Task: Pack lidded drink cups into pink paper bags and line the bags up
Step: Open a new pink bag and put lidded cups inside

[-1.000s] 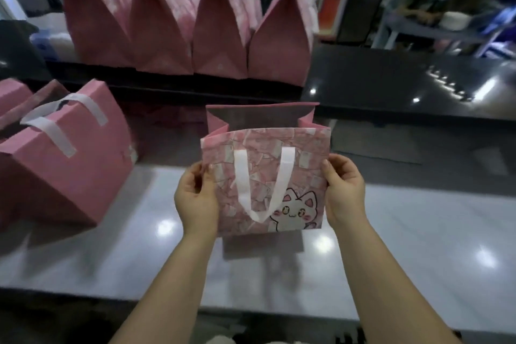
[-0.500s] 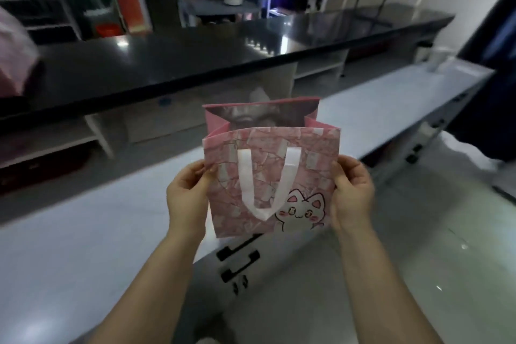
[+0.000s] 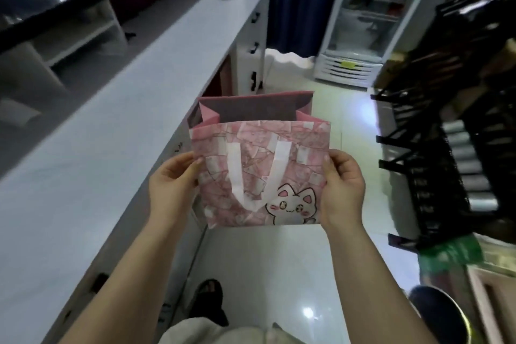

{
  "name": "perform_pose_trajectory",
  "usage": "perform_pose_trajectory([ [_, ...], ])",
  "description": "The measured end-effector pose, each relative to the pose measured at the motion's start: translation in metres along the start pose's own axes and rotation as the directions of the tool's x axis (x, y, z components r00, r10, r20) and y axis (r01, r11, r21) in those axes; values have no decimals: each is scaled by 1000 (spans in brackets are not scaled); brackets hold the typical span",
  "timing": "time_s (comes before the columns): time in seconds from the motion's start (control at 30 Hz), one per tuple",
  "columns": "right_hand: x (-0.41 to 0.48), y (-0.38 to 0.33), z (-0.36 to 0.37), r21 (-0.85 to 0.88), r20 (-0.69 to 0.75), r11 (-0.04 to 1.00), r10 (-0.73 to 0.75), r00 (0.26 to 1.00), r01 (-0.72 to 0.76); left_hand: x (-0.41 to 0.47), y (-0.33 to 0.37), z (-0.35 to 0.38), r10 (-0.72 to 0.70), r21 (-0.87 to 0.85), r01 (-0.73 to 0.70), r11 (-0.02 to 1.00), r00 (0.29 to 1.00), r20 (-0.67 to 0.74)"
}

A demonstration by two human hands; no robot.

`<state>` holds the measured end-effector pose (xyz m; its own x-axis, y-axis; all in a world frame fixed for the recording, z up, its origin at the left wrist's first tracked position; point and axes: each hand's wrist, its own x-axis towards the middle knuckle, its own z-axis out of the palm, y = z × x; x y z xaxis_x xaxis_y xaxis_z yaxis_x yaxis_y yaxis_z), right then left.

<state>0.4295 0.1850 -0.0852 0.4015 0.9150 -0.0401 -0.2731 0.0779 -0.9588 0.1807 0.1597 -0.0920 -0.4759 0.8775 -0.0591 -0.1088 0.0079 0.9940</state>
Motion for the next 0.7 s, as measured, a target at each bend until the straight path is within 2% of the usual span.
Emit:
perform_pose_trajectory([
  [0.23, 63, 10, -9, 15, -219, 999, -34, 975, 39, 74, -11, 67, -1, -15, 4, 1000, 977, 213],
  [0.47, 169, 8, 67, 31, -326, 993, -98, 940, 115, 208, 19, 128, 51, -58, -34, 998, 940, 338],
  [0.57, 209, 1, 106, 22, -324, 988, -137, 936, 152, 259, 36, 144, 108, -37, -101, 994, 939, 325],
  [0.7, 266, 9, 160, 38, -322, 987, -138, 937, 158, 335, 43, 163, 93, -64, -78, 995, 958, 272],
])
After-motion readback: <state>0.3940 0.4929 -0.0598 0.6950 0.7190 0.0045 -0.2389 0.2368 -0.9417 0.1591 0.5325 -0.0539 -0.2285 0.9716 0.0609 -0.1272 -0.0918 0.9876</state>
